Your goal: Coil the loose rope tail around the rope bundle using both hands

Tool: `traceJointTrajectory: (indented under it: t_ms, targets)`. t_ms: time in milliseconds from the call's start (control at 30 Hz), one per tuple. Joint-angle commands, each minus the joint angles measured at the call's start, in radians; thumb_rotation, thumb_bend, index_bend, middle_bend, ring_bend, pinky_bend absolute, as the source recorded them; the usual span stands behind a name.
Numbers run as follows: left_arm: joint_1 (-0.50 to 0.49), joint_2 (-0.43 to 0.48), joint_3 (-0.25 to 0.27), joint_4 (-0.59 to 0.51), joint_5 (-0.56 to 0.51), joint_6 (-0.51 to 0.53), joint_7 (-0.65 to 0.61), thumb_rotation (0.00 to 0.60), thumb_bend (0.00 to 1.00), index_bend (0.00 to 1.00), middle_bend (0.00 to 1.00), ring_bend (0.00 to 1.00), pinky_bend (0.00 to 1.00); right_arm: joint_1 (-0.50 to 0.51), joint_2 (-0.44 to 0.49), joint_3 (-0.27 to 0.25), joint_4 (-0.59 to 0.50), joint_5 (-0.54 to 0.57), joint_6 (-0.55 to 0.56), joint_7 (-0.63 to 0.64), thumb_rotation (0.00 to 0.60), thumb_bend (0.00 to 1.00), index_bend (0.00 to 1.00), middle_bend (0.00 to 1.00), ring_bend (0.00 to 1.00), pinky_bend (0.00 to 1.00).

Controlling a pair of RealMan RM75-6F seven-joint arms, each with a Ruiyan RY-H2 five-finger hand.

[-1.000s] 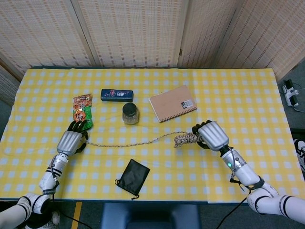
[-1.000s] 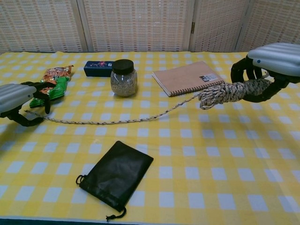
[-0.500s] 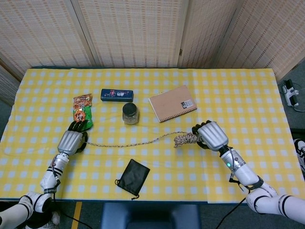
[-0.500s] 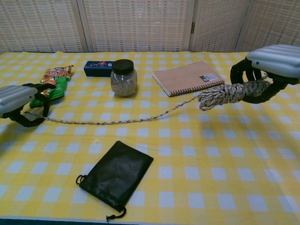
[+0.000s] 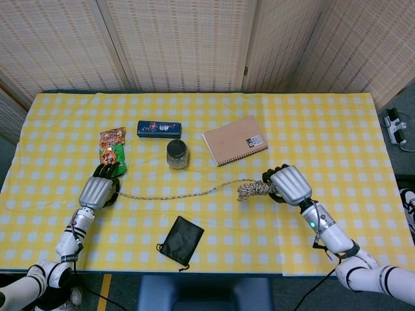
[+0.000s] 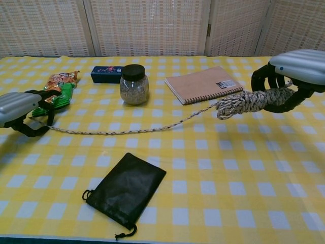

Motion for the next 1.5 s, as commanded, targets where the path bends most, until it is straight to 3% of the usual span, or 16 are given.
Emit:
traceJointTrajectory:
  t_ms: [33, 167, 267, 400, 700, 767, 900, 1000, 1500]
  targets:
    - [0.005, 0.012, -0.002, -0.015, 0.013, 0.032, -0.019, 0.600, 0.51, 0.65, 0.09, 0.00, 0.00, -0.010, 0.004, -0.002, -0.003, -0.014, 0.023, 0.025, 0.600, 0.56, 0.74, 0.61, 0.59, 0.48]
    - [0.012, 0.052, -0.009, -0.071, 0.032, 0.088, -0.030, 0.600, 0.51, 0.65, 0.15, 0.05, 0.00, -0.026, 0.012, -0.005, -0.015, -0.037, 0.056, 0.093, 0.600, 0.57, 0.75, 0.62, 0.59, 0.49]
    - [0.017, 0.099, -0.020, -0.144, 0.047, 0.135, -0.037, 0.600, 0.51, 0.65, 0.26, 0.14, 0.00, -0.036, 0.022, -0.009, -0.036, -0.064, 0.085, 0.167, 0.600, 0.58, 0.76, 0.62, 0.60, 0.50]
    - [0.021, 0.186, -0.044, -0.285, 0.064, 0.193, -0.040, 0.600, 0.51, 0.66, 0.36, 0.23, 0.00, -0.045, 0.037, -0.017, -0.078, -0.112, 0.125, 0.252, 0.600, 0.58, 0.78, 0.64, 0.62, 0.51]
    - [-0.011, 0.370, -0.124, -0.617, 0.086, 0.247, 0.042, 0.600, 0.52, 0.67, 0.40, 0.27, 0.01, 0.004, 0.010, -0.034, -0.201, -0.180, 0.075, 0.308, 0.600, 0.58, 0.79, 0.65, 0.64, 0.53]
    - [-0.022, 0.397, -0.140, -0.675, 0.092, 0.252, 0.071, 0.600, 0.52, 0.67, 0.44, 0.31, 0.08, 0.022, -0.003, -0.032, -0.221, -0.181, 0.051, 0.303, 0.600, 0.58, 0.79, 0.65, 0.65, 0.54]
    - [-0.048, 0.445, -0.170, -0.786, 0.103, 0.249, 0.142, 0.600, 0.52, 0.67, 0.50, 0.38, 0.22, 0.055, -0.036, -0.012, -0.257, -0.159, 0.005, 0.253, 0.600, 0.58, 0.79, 0.65, 0.66, 0.55]
    - [-0.067, 0.469, -0.189, -0.860, 0.104, 0.241, 0.179, 0.600, 0.52, 0.68, 0.54, 0.43, 0.28, 0.075, -0.062, 0.004, -0.276, -0.125, -0.028, 0.215, 0.600, 0.58, 0.80, 0.65, 0.66, 0.56]
    - [-0.158, 0.478, -0.249, -1.091, 0.087, 0.204, 0.317, 0.600, 0.52, 0.68, 0.56, 0.45, 0.25, 0.179, -0.205, 0.095, -0.318, 0.112, -0.170, 0.083, 0.600, 0.60, 0.81, 0.67, 0.68, 0.59]
